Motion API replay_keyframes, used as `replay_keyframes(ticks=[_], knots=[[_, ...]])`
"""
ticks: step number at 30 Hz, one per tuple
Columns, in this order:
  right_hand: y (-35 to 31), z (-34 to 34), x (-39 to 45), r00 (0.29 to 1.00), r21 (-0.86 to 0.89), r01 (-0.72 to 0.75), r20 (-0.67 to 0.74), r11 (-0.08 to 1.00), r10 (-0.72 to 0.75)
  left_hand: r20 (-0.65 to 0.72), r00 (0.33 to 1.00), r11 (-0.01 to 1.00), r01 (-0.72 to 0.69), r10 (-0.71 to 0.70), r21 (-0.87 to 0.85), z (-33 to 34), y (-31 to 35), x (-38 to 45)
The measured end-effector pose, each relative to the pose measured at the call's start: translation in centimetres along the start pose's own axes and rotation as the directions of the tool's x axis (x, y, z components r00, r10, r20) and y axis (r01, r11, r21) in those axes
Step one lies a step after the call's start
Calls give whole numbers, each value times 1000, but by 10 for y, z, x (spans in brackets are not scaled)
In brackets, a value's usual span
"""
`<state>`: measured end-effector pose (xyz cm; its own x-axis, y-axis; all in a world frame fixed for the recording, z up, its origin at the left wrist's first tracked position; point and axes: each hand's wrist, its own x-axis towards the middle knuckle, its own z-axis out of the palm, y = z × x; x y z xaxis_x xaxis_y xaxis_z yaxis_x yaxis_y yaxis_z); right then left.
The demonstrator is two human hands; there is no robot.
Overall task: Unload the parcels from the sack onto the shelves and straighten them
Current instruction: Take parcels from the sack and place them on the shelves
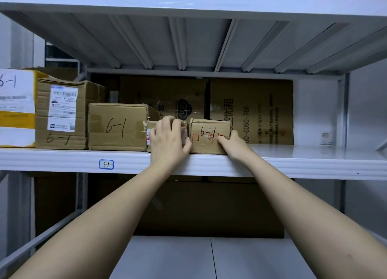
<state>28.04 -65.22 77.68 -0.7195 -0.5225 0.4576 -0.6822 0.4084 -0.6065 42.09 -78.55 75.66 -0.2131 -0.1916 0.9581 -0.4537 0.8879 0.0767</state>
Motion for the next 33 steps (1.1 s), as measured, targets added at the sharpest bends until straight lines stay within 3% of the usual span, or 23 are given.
replay_keyframes(ticks=[19, 21, 23, 27, 30, 33], knots=[[2, 3, 8, 1000, -35, -6, 16, 999, 7, 81, 997, 999, -23, 20, 31, 6, 2, -3], [2, 3, 5, 1000, -15, -16, -18, 1000, 16, 65, 997, 999, -37, 37, -1, 2, 5, -5], [4, 2, -3, 987, -9, 15, -160, 1000, -16, 10, 995, 993, -99, 100, -67, -3, 13, -9], [16, 2, -30, 821, 6, 232, -538, 973, -192, -77, 955, 934, -297, 288, -197, -8, 42, -21], [38, 5, -55, 723, -40, 311, -638, 950, -264, -102, 921, 874, -389, 375, -291, 1, 70, -45], [72, 6, -84, 658, -126, 299, -691, 946, -300, -78, 904, 833, -418, 420, -361, 15, 96, -80]])
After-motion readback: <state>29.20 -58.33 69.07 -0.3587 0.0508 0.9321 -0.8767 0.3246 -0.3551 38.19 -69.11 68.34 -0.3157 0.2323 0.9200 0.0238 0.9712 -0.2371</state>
